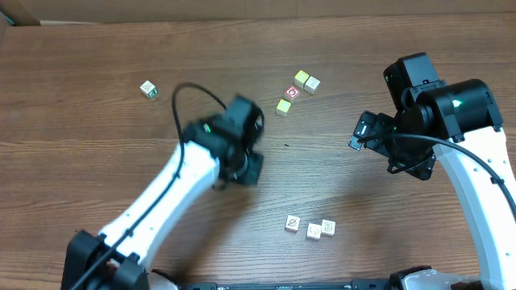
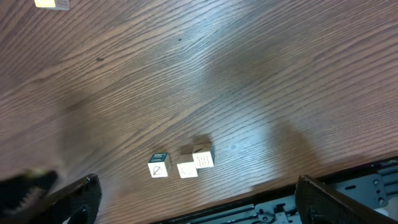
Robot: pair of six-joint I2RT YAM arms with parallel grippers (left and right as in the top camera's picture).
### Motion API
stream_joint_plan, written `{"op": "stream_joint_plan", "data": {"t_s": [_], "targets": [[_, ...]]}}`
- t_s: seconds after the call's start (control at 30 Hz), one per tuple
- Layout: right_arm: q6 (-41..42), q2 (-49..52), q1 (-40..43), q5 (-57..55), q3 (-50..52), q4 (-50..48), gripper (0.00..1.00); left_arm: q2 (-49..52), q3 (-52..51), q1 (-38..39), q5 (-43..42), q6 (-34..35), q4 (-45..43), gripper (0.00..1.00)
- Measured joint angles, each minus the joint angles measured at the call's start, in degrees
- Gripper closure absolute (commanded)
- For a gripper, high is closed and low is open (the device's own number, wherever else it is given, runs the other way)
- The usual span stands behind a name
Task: Flip 4 blocks
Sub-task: 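Carry the G block to the left end of the front row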
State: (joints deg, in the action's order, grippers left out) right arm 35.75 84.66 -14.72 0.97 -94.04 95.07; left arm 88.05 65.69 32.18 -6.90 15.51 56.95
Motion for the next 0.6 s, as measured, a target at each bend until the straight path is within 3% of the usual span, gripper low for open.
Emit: {"op": "stream_joint_plan", "data": {"t_s": [0.3, 0.6], "targets": [[-0.02, 0.00, 0.00, 0.00, 0.00, 0.15, 0.00, -0.83, -16.85, 14.34, -4.09, 8.17, -19.30, 0.96], [0.02, 0.00, 0.00, -0.04, 0.00, 0.74, 0.00, -0.83, -18.73, 18.45, -2.25, 14.45, -21.66, 0.96]]}}
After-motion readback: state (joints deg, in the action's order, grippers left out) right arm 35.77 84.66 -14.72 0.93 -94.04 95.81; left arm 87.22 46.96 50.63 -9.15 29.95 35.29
